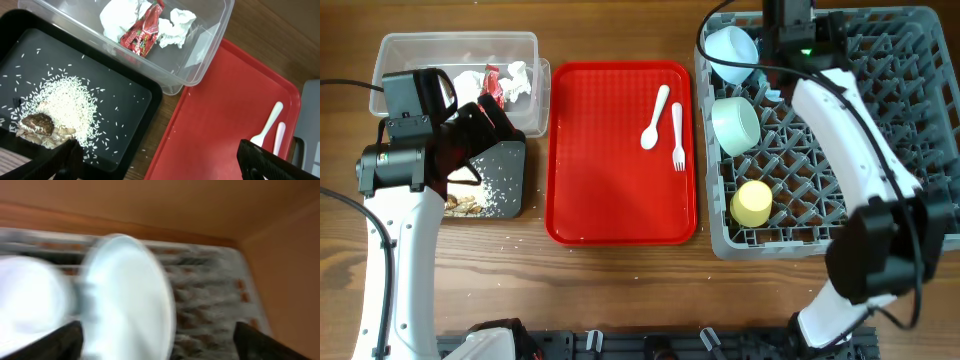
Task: Sort waste into correct bins and load items into the dishwasher rack
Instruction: 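Carry the plate to the rack's back edge and stand it upright, then grasp the white spoon on the red tray with the right gripper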
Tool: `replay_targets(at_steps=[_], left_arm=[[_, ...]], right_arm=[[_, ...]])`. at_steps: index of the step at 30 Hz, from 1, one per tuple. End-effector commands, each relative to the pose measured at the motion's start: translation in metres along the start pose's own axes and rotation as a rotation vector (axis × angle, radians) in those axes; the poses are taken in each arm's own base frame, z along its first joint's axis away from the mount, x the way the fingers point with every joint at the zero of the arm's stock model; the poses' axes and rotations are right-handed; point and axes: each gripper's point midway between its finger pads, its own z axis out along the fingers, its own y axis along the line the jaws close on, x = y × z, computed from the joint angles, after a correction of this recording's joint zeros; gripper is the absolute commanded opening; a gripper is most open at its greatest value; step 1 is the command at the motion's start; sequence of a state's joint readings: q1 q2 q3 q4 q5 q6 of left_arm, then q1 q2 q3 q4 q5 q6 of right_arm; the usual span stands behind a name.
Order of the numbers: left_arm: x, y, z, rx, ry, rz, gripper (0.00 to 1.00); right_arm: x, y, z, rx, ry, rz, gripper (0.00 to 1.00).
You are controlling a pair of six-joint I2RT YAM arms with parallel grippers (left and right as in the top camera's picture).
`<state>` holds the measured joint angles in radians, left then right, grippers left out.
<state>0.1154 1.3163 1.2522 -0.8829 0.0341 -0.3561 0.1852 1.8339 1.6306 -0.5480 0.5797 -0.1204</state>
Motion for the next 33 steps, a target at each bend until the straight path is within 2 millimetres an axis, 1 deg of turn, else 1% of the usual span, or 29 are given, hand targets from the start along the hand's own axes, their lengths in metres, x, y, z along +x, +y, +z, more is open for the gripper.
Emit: replay_targets(at_steps=[1, 3, 5, 6, 7, 8, 9, 10, 11, 14, 16, 19, 21, 23, 24, 28, 30, 33], left_arm=[[-0.006, 0.002, -0.003, -0.007, -0.018, 0.001, 1.00], [-0.006, 0.002, -0.003, -0.007, -0.018, 0.001, 1.00], [-0.006, 0.002, -0.003, -0.007, -0.018, 0.001, 1.00], [-0.006, 0.002, -0.003, -0.007, -0.018, 0.001, 1.00], [-0.006, 0.002, -0.003, -0.007, -0.018, 0.000, 1.00], [-0.006, 0.002, -0.003, -0.007, -0.018, 0.000, 1.00], [-0.006, 0.002, -0.003, -0.007, -0.018, 0.001, 1.00], [-0.006, 0.002, -0.003, -0.007, -0.018, 0.001, 1.00], [-0.006, 0.002, -0.003, -0.007, -0.018, 0.001, 1.00], [-0.006, 0.002, -0.003, -0.007, -0.018, 0.000, 1.00], [-0.006, 0.002, -0.003, -0.007, -0.018, 0.001, 1.00], [-0.006, 0.002, -0.003, -0.007, -0.018, 0.001, 1.00], [-0.006, 0.002, -0.003, -0.007, -0.018, 0.001, 1.00], [-0.006, 0.002, -0.003, -0.007, -0.018, 0.001, 1.00], [-0.006, 0.002, -0.003, -0.007, -0.018, 0.001, 1.00], [-0.006, 0.002, -0.003, -0.007, -0.018, 0.001, 1.00], [-0.006, 0.002, -0.003, -0.007, -0.018, 0.001, 1.00], [-0.006, 0.002, -0.003, -0.007, -0.018, 0.001, 1.00]], right_arm=[[-0.033, 0.043, -0.069, -0.466, -0.115, 0.190, 1.00], [-0.034, 0.071, -0.096, -0.696, -0.089, 0.249, 1.00], [-0.031, 0.108, -0.121, -0.955, -0.007, 0.344, 1.00], [-0.029, 0.128, -0.131, -1.055, 0.021, 0.339, 1.00], [-0.024, 0.149, -0.134, -1.097, 0.054, 0.325, 0.98], [-0.018, 0.165, -0.130, -1.080, 0.085, 0.318, 0.95], [-0.013, 0.176, -0.127, -1.055, 0.110, 0.321, 0.92], [-0.003, 0.191, -0.119, -0.996, 0.170, 0.354, 0.91], [0.009, 0.208, -0.113, -0.941, 0.232, 0.390, 0.89], [0.047, 0.250, -0.103, -0.823, 0.361, 0.419, 0.68], [0.068, 0.272, -0.096, -0.776, 0.403, 0.389, 0.69], [0.096, 0.291, -0.084, -0.740, 0.475, 0.360, 0.69], [0.111, 0.293, -0.072, -0.682, 0.515, 0.369, 0.68], [0.122, 0.289, -0.058, -0.609, 0.540, 0.397, 0.65], [0.127, 0.291, -0.052, -0.593, 0.549, 0.400, 0.64], [0.133, 0.296, -0.040, -0.571, 0.545, 0.407, 0.61], [0.134, 0.294, -0.032, -0.535, 0.535, 0.424, 0.57], [0.132, 0.298, -0.027, -0.531, 0.522, 0.454, 0.50]])
